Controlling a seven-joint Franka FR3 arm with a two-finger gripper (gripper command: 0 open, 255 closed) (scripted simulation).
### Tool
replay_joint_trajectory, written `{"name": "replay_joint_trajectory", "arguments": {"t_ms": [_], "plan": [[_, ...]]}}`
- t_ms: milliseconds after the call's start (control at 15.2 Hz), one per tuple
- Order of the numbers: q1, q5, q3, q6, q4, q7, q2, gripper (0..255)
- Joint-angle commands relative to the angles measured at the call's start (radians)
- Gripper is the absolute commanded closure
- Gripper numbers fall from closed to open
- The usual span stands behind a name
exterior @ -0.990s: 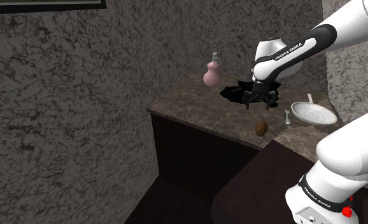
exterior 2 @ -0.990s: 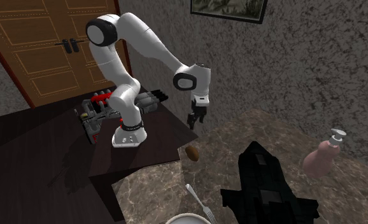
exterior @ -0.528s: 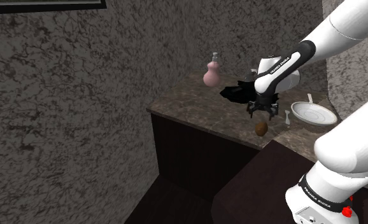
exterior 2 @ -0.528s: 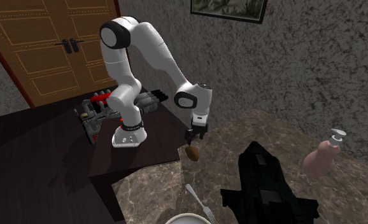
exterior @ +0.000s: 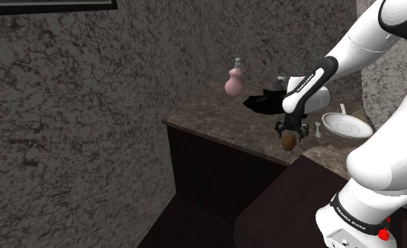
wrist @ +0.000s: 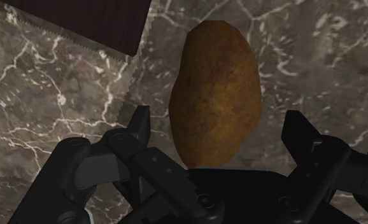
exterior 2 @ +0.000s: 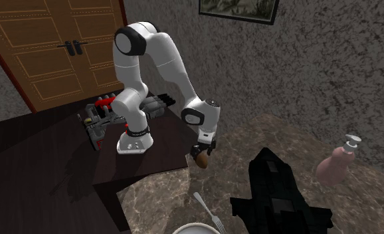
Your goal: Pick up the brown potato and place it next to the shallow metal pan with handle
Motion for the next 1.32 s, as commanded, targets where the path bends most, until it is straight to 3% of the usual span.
{"name": "replay_joint_trajectory", "arguments": {"t_ms": [0, 594, 660, 1254], "plan": [[-0.003, -0.006, -0.004, 0.030, -0.001, 0.002, 0.028, 0], [-0.004, -0.010, -0.006, 0.054, -0.001, 0.006, 0.052, 0], [-0.004, -0.010, -0.006, 0.054, -0.001, 0.006, 0.052, 255], [-0.004, -0.011, -0.006, 0.054, -0.001, 0.006, 0.052, 255]]}}
